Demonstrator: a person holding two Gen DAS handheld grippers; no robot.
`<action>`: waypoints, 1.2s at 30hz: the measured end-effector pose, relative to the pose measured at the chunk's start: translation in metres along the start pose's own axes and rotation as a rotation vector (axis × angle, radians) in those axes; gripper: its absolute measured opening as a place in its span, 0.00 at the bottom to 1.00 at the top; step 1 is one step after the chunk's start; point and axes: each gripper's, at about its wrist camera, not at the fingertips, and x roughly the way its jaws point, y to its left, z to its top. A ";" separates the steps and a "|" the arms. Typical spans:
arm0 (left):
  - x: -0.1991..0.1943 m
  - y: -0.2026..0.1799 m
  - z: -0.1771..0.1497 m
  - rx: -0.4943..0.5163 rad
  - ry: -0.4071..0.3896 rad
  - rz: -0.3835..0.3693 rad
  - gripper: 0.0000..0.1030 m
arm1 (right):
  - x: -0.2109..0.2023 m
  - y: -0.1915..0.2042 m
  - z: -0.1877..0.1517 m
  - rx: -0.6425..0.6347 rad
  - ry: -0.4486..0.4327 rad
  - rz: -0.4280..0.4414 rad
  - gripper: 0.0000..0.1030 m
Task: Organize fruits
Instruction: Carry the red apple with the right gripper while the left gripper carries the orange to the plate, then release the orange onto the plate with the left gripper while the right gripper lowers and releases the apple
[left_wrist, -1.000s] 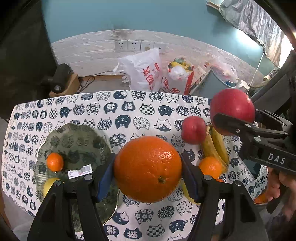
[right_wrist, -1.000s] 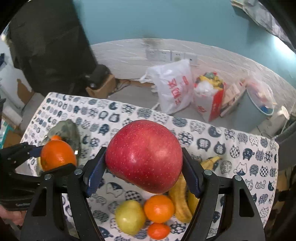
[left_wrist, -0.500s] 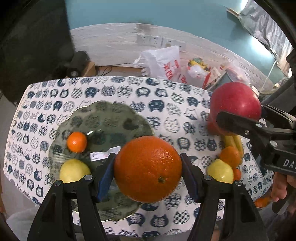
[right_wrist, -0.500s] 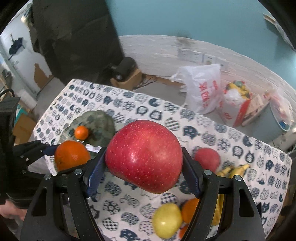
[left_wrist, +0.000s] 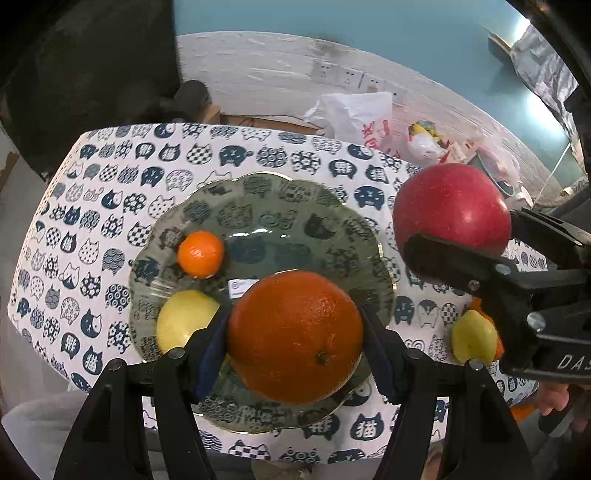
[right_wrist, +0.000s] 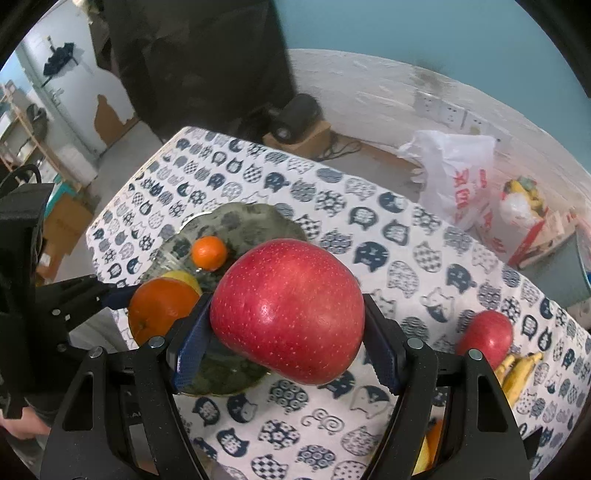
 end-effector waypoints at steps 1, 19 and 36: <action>0.001 0.003 -0.001 -0.004 0.002 0.001 0.67 | 0.004 0.004 0.001 -0.006 0.005 0.004 0.73; 0.032 0.029 -0.025 -0.072 0.102 -0.024 0.67 | 0.047 0.028 0.005 -0.036 0.084 0.027 0.73; 0.032 0.029 -0.027 -0.065 0.109 -0.019 0.67 | 0.079 0.022 -0.013 -0.040 0.171 0.044 0.73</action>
